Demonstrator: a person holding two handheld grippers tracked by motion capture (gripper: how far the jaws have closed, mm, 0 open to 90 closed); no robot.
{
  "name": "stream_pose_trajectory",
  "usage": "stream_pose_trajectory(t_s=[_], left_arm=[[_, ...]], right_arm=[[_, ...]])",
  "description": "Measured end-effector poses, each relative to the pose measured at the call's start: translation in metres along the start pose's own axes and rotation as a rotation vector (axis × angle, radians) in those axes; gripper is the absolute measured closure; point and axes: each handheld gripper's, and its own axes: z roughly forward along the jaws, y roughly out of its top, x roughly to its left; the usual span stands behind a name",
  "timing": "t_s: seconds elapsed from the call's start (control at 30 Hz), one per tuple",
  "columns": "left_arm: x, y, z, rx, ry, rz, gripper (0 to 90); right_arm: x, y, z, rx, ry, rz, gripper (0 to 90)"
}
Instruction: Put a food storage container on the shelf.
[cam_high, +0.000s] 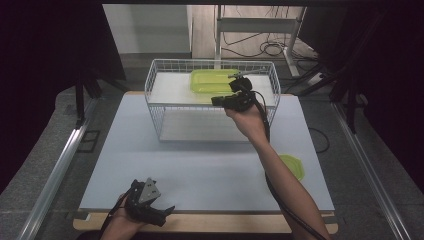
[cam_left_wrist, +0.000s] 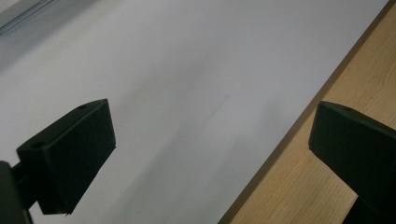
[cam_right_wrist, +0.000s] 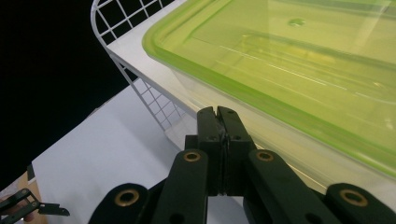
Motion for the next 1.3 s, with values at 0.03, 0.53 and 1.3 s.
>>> stream_pose_trajectory(t_s=[0.03,0.53,1.3], left_arm=[[0.000,0.000,0.000,-0.001,0.000,0.000,0.4],[0.000,0.000,-0.001,-0.003,0.000,0.001,0.5],[0.002,-0.001,-0.001,-0.041,-0.019,-0.045,0.9]], right_arm=[[0.001,0.001,0.001,0.001,0.003,-0.001,88.5],[0.008,0.000,0.006,-0.006,0.016,-0.010,87.9],[0.035,-0.080,-0.021,0.051,0.016,-0.151,35.3]])
